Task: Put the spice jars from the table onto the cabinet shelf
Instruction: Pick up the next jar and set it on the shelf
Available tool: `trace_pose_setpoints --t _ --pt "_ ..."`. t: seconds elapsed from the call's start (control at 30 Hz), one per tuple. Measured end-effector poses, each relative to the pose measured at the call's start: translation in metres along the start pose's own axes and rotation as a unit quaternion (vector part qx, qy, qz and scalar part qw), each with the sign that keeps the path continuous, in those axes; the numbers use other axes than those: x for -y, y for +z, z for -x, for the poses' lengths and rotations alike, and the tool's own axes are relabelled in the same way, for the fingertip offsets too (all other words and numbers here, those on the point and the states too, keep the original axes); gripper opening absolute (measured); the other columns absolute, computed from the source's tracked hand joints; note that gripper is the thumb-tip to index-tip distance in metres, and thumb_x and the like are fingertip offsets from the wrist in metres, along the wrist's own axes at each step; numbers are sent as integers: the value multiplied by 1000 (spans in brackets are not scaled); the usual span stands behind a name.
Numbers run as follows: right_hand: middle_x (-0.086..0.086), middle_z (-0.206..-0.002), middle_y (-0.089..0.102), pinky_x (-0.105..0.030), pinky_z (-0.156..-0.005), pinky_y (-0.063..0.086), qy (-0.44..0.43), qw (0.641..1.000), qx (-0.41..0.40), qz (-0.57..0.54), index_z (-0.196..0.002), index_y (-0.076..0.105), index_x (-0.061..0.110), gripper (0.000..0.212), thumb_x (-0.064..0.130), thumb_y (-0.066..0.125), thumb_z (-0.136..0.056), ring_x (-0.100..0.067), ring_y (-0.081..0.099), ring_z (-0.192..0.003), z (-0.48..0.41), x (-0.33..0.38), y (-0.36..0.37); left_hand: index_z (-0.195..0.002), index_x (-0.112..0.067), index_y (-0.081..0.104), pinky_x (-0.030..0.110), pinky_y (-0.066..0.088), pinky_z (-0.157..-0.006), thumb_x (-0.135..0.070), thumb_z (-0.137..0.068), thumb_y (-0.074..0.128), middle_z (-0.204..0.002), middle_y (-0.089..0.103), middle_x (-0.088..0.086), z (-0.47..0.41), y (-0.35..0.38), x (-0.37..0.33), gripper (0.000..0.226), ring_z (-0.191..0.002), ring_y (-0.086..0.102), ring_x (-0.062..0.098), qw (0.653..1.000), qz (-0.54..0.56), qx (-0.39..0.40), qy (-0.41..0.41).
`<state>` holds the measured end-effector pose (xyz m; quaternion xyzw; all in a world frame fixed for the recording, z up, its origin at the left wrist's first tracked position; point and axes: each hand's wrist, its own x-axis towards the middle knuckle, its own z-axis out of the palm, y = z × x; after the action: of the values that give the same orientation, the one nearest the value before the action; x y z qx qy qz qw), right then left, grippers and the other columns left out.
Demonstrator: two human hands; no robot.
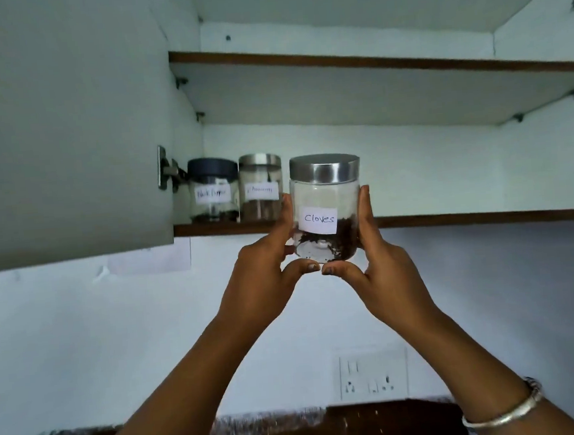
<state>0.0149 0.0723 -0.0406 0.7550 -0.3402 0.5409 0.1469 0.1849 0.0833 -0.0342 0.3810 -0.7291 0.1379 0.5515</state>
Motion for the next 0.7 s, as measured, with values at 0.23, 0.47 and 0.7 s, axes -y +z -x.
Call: trace_pose_setpoints --t 0.23,0.47,0.7 --pt "2 -128 61 -33 -85 53 5 999 -19 43 -132 -27 44 97 56 53 -78 -20 67 -99 -53 -27 7 -145 -22 27 18 41 -89 -19 -85 65 -125 62 5 -53 28 14 71 -109 61 15 998 -7 -52 16" --pt "-5 -110 69 -30 -76 53 55 996 -1 77 -142 -10 40 80 48 48 -88 -20 66 -80 -72 -52 30 -140 -17 39 22 44 -89 -21 -88 60 -119 64 7 -66 50 36 56 -103 62 18 995 -31 -89 18" --pt "5 -80 65 -43 -83 51 47 997 -17 66 -148 12 29 76 61 26 -81 -15 60 -71 -76 -60 48 -130 -14 52 25 49 -85 -22 -87 62 -115 65 7 -72 65 49 45 -100 64 20 992 -32 -118 16"
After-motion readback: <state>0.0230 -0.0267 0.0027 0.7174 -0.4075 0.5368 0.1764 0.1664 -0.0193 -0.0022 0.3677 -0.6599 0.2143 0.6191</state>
